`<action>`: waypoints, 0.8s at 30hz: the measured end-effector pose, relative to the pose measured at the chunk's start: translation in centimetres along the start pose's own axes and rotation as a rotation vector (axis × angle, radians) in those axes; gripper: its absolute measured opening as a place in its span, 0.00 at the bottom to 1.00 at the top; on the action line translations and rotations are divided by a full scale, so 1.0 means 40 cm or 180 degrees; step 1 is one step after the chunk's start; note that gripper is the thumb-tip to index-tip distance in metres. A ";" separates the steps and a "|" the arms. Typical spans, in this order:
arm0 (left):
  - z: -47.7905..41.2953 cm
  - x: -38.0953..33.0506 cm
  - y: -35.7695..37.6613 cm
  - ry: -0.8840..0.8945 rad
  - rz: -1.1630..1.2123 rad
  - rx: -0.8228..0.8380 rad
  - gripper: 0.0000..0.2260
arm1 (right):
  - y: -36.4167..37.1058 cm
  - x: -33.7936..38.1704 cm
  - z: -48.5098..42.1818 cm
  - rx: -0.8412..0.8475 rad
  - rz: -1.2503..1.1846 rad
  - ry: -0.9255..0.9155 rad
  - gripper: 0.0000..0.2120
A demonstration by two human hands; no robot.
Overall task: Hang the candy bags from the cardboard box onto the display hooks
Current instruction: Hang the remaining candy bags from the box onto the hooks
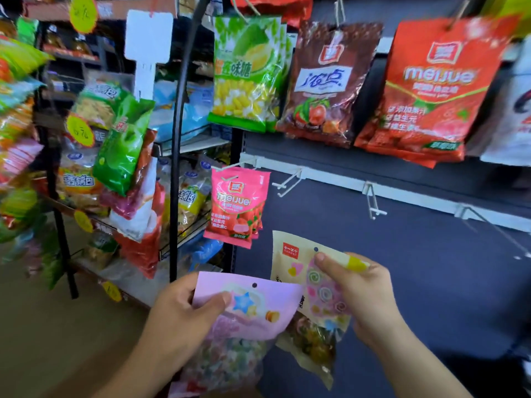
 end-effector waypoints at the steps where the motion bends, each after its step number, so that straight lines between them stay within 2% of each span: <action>1: 0.001 -0.007 0.002 0.0005 0.0007 0.0006 0.05 | -0.001 0.010 -0.003 0.0010 0.0077 -0.0023 0.21; 5: -0.027 -0.099 0.043 0.0214 -0.0147 0.0126 0.02 | -0.041 0.111 -0.025 -0.0008 0.0412 -0.0319 0.19; 9: -0.056 -0.190 0.068 0.0407 -0.0338 0.0124 0.17 | -0.028 0.191 -0.056 -0.0013 0.0618 -0.0556 0.18; 11: -0.075 -0.216 0.058 0.0410 -0.0336 0.0086 0.14 | 0.005 0.206 -0.088 0.0014 0.0649 -0.0618 0.19; 15: -0.114 -0.224 0.015 0.0295 0.0051 0.0046 0.00 | 0.080 0.198 -0.176 0.0100 0.0543 -0.0512 0.12; 18: -0.143 -0.216 -0.002 0.0256 0.0133 0.0057 0.03 | 0.127 0.164 -0.237 0.0164 0.0460 -0.0321 0.11; 21: -0.172 -0.202 -0.003 0.0192 0.0136 0.0020 0.03 | 0.164 0.120 -0.292 0.0242 0.0342 -0.0160 0.17; 24: -0.196 -0.194 0.009 0.0211 0.0123 -0.0008 0.03 | 0.194 0.091 -0.332 0.0264 0.0183 -0.0098 0.15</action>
Point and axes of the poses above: each hand's wrist, its own z-axis away from the middle knuckle, its own y-axis out of the palm, x = y × z, the point moved 7 cm from there along -z, towards the middle knuckle, and after that the axes turned 1 degree about -z, right-handed, at the moved point
